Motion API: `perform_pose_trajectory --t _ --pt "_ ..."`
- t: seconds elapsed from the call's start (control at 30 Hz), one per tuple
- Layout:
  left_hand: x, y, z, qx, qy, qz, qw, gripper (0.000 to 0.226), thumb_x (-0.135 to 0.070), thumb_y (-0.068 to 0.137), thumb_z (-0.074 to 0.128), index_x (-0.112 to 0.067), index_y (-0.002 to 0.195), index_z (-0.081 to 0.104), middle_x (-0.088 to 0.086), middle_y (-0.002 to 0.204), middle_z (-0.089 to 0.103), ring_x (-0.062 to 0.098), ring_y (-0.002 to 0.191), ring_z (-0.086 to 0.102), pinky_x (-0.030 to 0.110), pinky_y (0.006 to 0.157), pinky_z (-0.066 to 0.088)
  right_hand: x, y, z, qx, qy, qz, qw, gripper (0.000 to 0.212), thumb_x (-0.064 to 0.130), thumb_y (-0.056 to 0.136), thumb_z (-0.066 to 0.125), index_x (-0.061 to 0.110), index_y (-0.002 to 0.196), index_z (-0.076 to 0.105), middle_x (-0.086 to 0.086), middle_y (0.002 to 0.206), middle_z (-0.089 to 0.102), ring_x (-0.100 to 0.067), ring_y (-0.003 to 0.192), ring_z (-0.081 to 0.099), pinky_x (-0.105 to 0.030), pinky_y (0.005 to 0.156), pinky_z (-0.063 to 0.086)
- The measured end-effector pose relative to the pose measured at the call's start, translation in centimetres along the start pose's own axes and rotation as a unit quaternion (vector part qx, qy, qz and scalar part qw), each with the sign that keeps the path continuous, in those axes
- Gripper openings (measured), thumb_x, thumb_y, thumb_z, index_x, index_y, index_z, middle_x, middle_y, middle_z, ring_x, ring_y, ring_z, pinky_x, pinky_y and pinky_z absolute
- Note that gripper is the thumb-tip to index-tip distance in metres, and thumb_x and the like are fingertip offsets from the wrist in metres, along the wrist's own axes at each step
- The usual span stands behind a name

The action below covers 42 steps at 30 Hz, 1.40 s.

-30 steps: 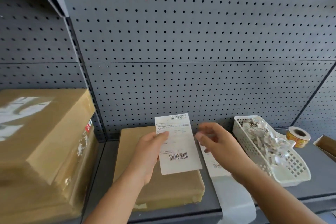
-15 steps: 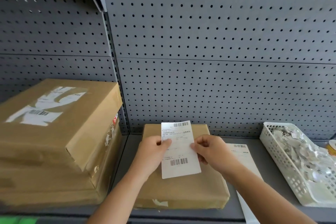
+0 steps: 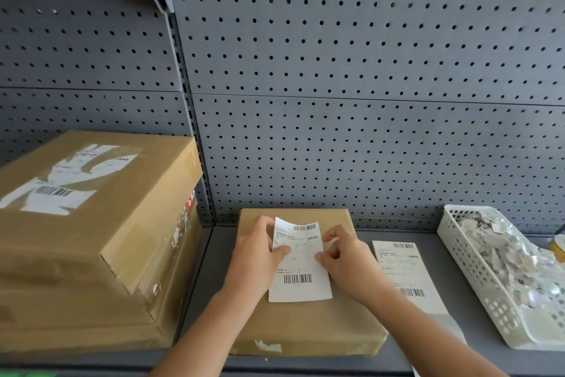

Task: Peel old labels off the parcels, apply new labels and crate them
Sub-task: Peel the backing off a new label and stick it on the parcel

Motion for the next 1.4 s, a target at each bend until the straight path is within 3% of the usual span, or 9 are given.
perform_pose_trajectory --t 0.2,0.37,0.43,0.5,0.57,0.67,0.87,1.1,1.4 --pt "0.0 0.2 0.5 0.001 0.046 0.010 0.999 0.038 -0.029 0.091 0.074 -0.027 0.117 0.046 -0.014 0.082 0.054 0.003 0.074 0.060 0.017 0.051 0.047 0.8 0.1 0.5 -0.014 -0.065 -0.038 0.997 0.024 0.018 0.093 0.059 0.021 0.113 0.047 0.008 0.068 0.057 -0.006 0.060 0.054 -0.020 0.053 0.043" --pt "-0.2 0.0 0.4 -0.025 0.113 0.054 0.992 0.047 -0.041 0.090 0.071 -0.028 0.128 0.047 -0.011 0.118 0.048 0.011 0.110 0.050 0.026 0.082 0.047 0.8 0.1 0.9 -0.023 -0.135 -0.054 0.989 0.027 0.024 0.093 0.054 0.026 0.115 0.040 0.006 0.074 0.062 -0.013 0.067 0.060 -0.033 0.059 0.051" --pt "-0.9 -0.4 0.5 -0.036 0.153 0.103 0.982 0.047 -0.044 0.093 0.066 -0.029 0.134 0.050 -0.014 0.128 0.046 0.010 0.120 0.044 0.027 0.094 0.045 1.0 0.1 0.9 -0.038 -0.184 -0.068 0.980 0.027 0.028 0.093 0.053 0.026 0.118 0.042 0.011 0.087 0.061 -0.015 0.073 0.059 -0.029 0.055 0.045" --pt "-1.2 -0.7 1.2 -0.019 0.176 0.138 0.975 0.047 -0.041 0.100 0.056 -0.027 0.144 0.047 -0.016 0.143 0.042 0.009 0.134 0.039 0.028 0.111 0.035 1.8 0.1 0.6 -0.084 -0.237 -0.113 0.961 0.029 0.029 0.092 0.055 0.024 0.120 0.051 0.011 0.102 0.056 -0.016 0.085 0.058 -0.021 0.053 0.033" --pt "-1.3 -0.8 1.9 0.006 0.187 0.158 0.970 0.049 -0.036 0.106 0.044 -0.025 0.153 0.038 -0.013 0.157 0.033 0.008 0.146 0.026 0.025 0.121 0.016 2.7 0.0 0.6 -0.127 -0.264 -0.176 0.940 0.029 0.028 0.087 0.059 0.020 0.115 0.061 0.009 0.107 0.057 -0.019 0.094 0.059 -0.018 0.062 0.039" --pt "-1.3 -1.0 2.6 0.033 0.200 0.176 0.963 0.050 -0.032 0.110 0.030 -0.023 0.159 0.027 -0.009 0.165 0.023 0.007 0.153 0.013 0.022 0.122 -0.001 3.5 0.3 2.2 -0.099 -0.278 -0.223 0.929 0.041 0.031 0.090 0.043 0.020 0.126 0.059 0.007 0.130 0.057 -0.018 0.122 0.053 -0.035 0.093 0.051" --pt "-0.7 -1.0 3.9 0.078 0.242 0.181 0.950 0.055 -0.036 0.110 0.015 -0.021 0.162 0.007 -0.007 0.169 0.002 0.003 0.153 -0.004 0.024 0.123 -0.007 3.5 0.6 6.1 -0.010 -0.307 -0.246 0.919 0.059 0.037 0.098 0.019 0.017 0.150 0.038 0.000 0.155 0.039 -0.018 0.147 0.029 -0.042 0.119 0.026" --pt "-0.1 -1.1 4.5 0.103 0.271 0.165 0.943 0.058 -0.041 0.107 0.007 -0.022 0.160 -0.006 -0.009 0.167 -0.012 0.001 0.151 -0.016 0.029 0.124 -0.008 3.0 0.6 6.5 0.009 -0.312 -0.230 0.922 0.060 0.044 0.102 0.012 0.022 0.158 0.014 0.007 0.164 0.008 -0.001 0.145 -0.008 -0.029 0.117 -0.012" --pt "0.8 -1.0 4.1 0.083 0.273 0.110 0.952 0.057 -0.040 0.108 0.009 -0.023 0.160 -0.008 -0.010 0.167 -0.014 0.003 0.152 -0.015 0.031 0.125 -0.009 1.6 0.6 5.9 0.009 -0.317 -0.139 0.938 0.079 0.051 0.085 -0.009 0.024 0.158 0.004 0.011 0.164 -0.003 -0.003 0.150 -0.006 -0.034 0.122 -0.008"
Point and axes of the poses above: each hand's wrist, its own y-axis towards the middle knuckle, its own z-axis out of the palm, x = y × z, the point moved 10 cm from there along y, towards the middle knuckle
